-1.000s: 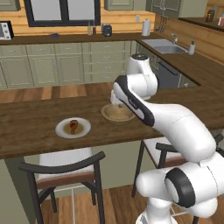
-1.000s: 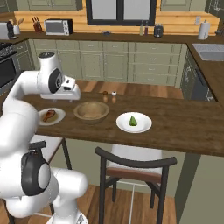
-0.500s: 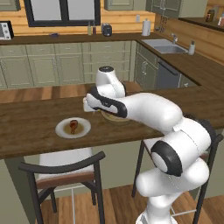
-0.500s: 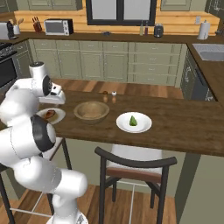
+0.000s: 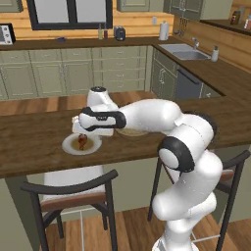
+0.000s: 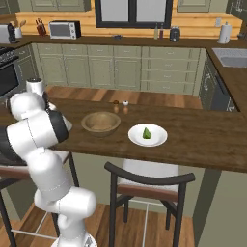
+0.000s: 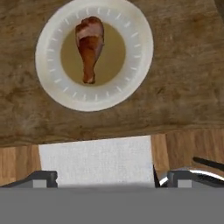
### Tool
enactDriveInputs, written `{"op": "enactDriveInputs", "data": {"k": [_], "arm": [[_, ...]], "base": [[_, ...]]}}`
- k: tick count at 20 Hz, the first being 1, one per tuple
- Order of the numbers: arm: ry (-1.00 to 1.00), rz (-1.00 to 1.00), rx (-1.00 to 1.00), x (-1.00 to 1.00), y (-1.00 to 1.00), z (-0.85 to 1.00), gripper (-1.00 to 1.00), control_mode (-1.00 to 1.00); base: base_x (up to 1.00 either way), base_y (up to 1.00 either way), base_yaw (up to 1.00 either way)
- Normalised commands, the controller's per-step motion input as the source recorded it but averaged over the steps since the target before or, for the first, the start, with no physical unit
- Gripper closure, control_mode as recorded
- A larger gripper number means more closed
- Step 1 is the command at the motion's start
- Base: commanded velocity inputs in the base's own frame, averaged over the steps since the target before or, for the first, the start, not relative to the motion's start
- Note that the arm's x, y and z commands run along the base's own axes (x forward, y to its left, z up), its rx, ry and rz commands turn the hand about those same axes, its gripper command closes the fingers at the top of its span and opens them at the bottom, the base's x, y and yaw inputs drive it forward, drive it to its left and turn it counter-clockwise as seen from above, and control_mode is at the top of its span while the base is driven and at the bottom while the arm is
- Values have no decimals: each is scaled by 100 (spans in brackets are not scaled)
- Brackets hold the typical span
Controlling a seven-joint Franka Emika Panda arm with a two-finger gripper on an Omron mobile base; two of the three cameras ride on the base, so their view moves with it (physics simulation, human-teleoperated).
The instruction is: Pick the chicken drumstick and lemon wedge from their plates and place them in the bowl. Then put the bowl in the fridge.
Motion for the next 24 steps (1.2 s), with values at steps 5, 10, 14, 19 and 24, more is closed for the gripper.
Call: {"op": "enactDriveInputs", "data": {"k": [5, 10, 14, 19, 24], "arm": [[10, -11, -1, 44, 31, -39, -100, -100], [3, -7, -3, 58, 4, -15, -100, -100], [0, 0, -10, 43, 0, -19, -100, -100], [0, 0, -3, 44, 0, -39, -100, -100], [0, 0, 0, 27, 0, -40, -100, -100]], "base": [[0, 0, 0], [0, 0, 0], [0, 0, 0], [0, 0, 0], [0, 0, 0]]}}
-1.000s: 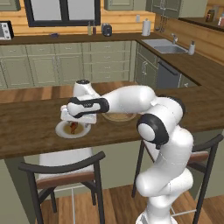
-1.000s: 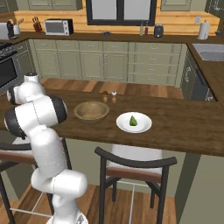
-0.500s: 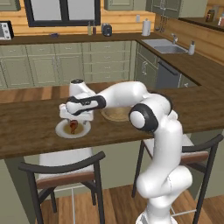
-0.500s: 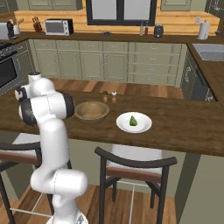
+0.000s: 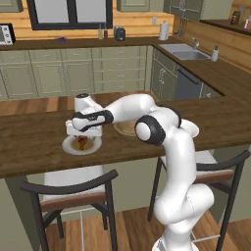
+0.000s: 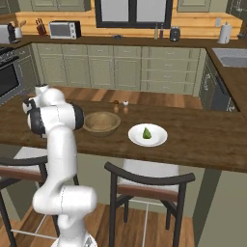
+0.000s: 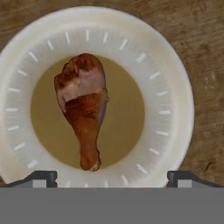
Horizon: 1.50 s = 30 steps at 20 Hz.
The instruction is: Pick the chicken drumstick and lemon wedge from their plates and place them in the bowl. Then put the bowl in the fridge.
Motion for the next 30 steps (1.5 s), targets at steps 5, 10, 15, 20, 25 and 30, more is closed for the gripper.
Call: {"op": "enactDriveInputs", "data": {"k": [5, 10, 15, 20, 25, 30], "arm": [[0, 0, 0, 28, 0, -41, -100, -100], [0, 0, 0, 28, 1, -32, -100, -100], [0, 0, 0, 19, 4, -29, -100, -100], [0, 0, 0, 17, 5, -21, -100, -100], [0, 0, 0, 10, 1, -23, 100, -100], [0, 0, 0, 0, 0, -17, 100, -100]], "base": [[0, 0, 0], [0, 0, 0], [0, 0, 0], [0, 0, 0], [0, 0, 0], [0, 0, 0]]}}
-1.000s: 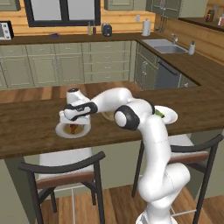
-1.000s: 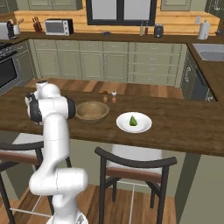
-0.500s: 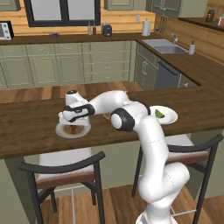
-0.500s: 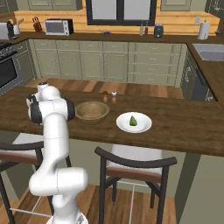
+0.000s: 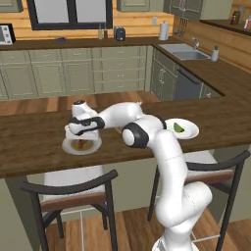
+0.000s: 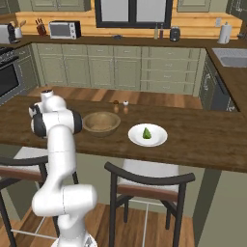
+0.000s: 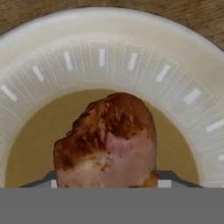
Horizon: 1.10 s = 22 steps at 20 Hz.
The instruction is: Pick the chicken drumstick and lemon wedge from their plates and place them in the bowl. Then put the bowl in the fridge.
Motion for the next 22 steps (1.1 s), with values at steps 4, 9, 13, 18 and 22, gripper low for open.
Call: {"op": "enactDriveInputs", "data": {"k": [4, 9, 13, 18, 22], "arm": [[0, 0, 0, -18, -19, 14, 100, -100], [-5, 0, 0, -68, -51, 69, 100, -100], [-14, 0, 0, -94, -86, 86, 100, -100], [-9, 0, 0, -72, -100, 48, 100, -100], [-10, 0, 1, -50, -100, 24, 100, -100]], "base": [[0, 0, 0], [0, 0, 0], [0, 0, 0], [0, 0, 0], [0, 0, 0]]}}
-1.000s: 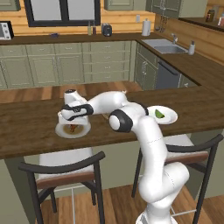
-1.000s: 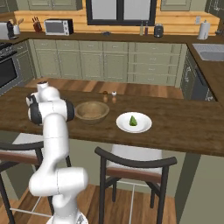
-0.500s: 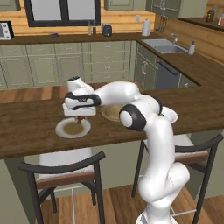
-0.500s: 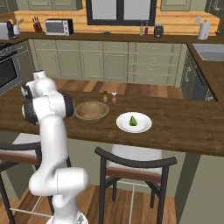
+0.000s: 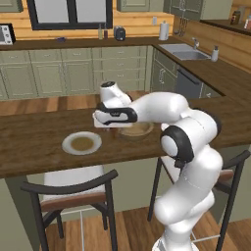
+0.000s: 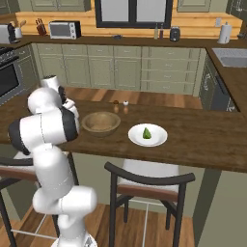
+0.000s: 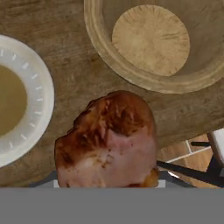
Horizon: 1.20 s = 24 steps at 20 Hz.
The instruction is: Pick the chicken drumstick and lemon wedge from their plates and place them in the bowl. Then put the bowl in the fridge.
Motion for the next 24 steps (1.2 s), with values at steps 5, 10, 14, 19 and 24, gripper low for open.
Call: {"op": "enactDriveInputs", "data": {"k": [5, 10, 14, 19, 24], "arm": [[-7, 0, 1, -6, -100, 28, 100, -100], [-1, 0, 7, 35, -100, 15, 100, -100], [0, 0, 6, 73, -75, -7, 100, -100], [0, 0, 6, 97, -17, -22, 100, -100], [0, -3, 5, 87, 3, -17, 100, -100]], "base": [[0, 0, 0], [0, 0, 0], [0, 0, 0], [0, 0, 0], [0, 0, 0]]}}
